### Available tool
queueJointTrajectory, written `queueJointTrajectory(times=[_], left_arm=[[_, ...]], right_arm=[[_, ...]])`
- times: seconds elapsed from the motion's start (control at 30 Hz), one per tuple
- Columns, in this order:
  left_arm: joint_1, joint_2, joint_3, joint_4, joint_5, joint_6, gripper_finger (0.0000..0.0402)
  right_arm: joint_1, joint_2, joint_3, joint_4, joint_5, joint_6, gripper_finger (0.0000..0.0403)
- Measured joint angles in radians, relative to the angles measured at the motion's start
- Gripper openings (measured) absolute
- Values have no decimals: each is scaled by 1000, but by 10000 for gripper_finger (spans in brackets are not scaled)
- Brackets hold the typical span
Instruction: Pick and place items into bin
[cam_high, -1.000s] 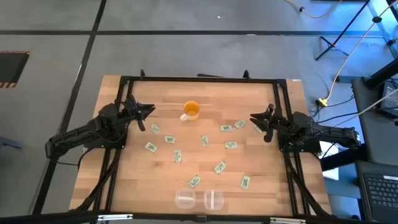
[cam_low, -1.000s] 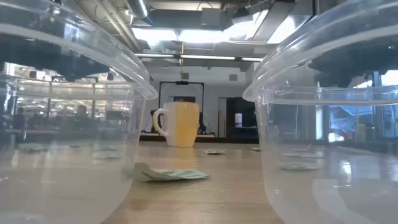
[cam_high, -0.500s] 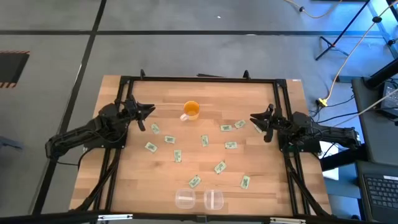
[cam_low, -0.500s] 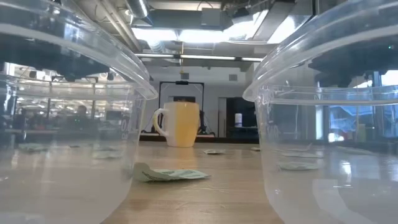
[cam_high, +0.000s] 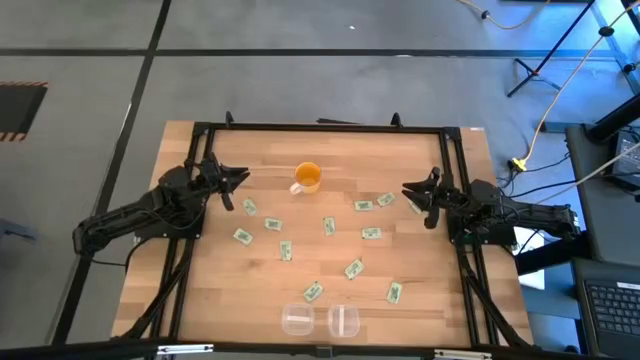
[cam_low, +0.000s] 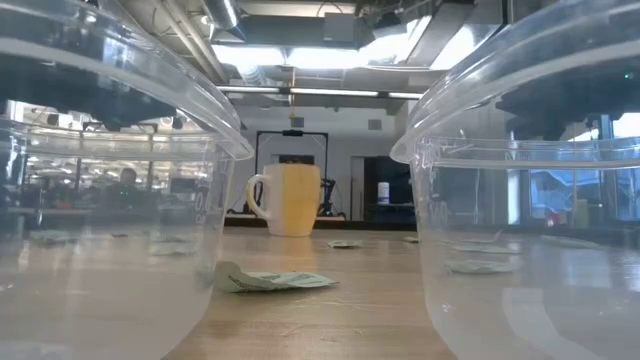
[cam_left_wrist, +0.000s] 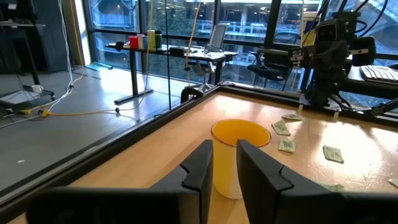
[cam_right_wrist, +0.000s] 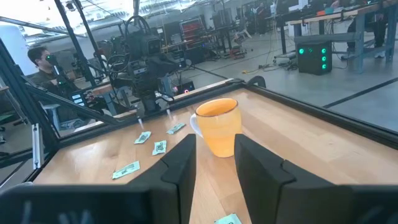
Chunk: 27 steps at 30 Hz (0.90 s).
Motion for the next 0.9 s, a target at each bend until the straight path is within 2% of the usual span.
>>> queueJointTrajectory(times=[0.9], left_arm=[[0,0,0,0,0,0,63]], right_arm=[[0,0,0,0,0,0,113]])
